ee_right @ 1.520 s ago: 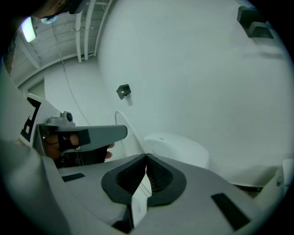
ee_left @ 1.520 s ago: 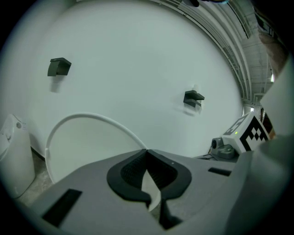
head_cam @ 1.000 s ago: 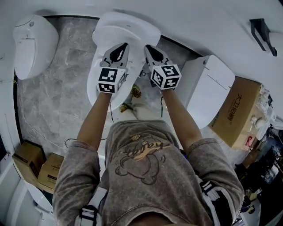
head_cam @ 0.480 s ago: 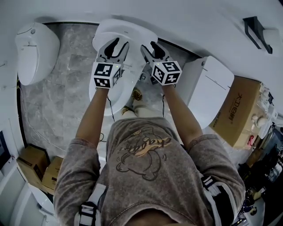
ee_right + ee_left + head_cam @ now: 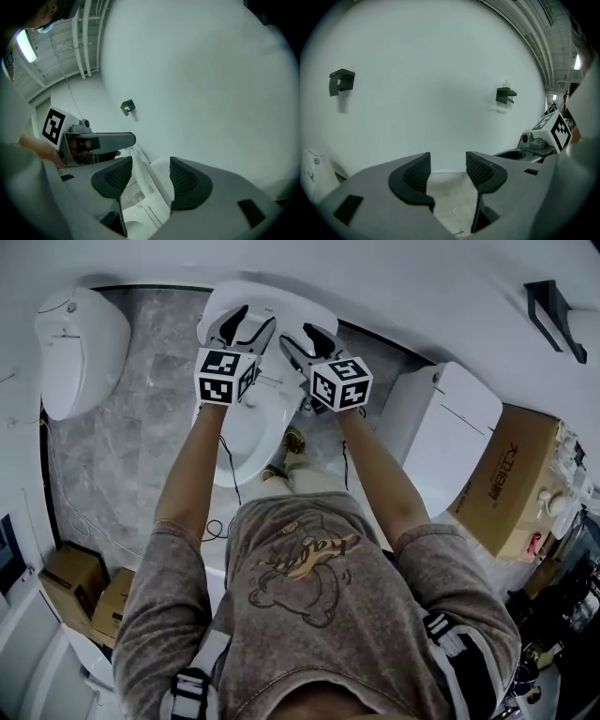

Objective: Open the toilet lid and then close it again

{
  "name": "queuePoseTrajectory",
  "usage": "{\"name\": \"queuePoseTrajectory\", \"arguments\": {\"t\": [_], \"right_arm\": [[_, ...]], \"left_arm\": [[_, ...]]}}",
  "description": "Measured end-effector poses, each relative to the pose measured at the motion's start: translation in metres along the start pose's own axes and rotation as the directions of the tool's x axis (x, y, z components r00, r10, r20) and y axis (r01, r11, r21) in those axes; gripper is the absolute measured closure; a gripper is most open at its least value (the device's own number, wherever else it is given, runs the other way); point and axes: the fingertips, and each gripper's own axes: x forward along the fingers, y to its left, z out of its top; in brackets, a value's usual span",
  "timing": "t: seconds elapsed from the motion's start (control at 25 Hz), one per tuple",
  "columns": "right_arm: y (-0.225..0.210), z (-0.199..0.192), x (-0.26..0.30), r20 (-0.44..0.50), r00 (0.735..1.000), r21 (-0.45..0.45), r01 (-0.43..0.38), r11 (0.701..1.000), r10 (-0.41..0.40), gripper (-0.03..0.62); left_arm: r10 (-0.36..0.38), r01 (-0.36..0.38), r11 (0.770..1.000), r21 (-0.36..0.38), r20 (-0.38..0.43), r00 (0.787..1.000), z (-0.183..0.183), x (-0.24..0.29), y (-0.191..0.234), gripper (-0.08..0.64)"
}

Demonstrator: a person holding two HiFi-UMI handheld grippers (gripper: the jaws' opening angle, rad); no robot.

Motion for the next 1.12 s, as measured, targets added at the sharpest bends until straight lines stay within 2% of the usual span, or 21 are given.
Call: {"name": "queuePoseTrajectory", "arguments": {"t": [0.24,0.56,0.72,1.0,1.12], "right_arm": [[0.019,-0.01,0.013,-0.039,0.997,0.002,-0.06,0.998,0.06,0.344],[0.035,-0.014,0.009,-0.011,0.998,0.016,-0.055,0.998,0.056,0.344],[0.054,-0.019,0.0,0.025,0.999,0.031,-0.042,0.999,0.041,0.344],[0.105,-0.044,-0.02,0.011,1.0,-0.037,-0.019,0.999,0.019,0.345],[0.128,-0.06,-0.032,0.01,1.0,-0.038,0.002,0.999,-0.001,0.345]], "left_arm": [[0.002,-0.002,1.0,0.003,-0.026,1.0,-0.007,0.004,0.002,0.331],[0.006,-0.007,1.0,-0.008,-0.045,0.999,-0.01,-0.012,0.0,0.331],[0.0,-0.001,1.0,-0.012,-0.024,1.0,-0.014,-0.037,-0.002,0.331],[-0.024,0.024,0.999,-0.024,0.014,1.0,-0.033,-0.1,-0.012,0.341],[-0.034,0.034,0.999,-0.031,0.027,0.999,-0.047,-0.131,-0.019,0.354]]}}
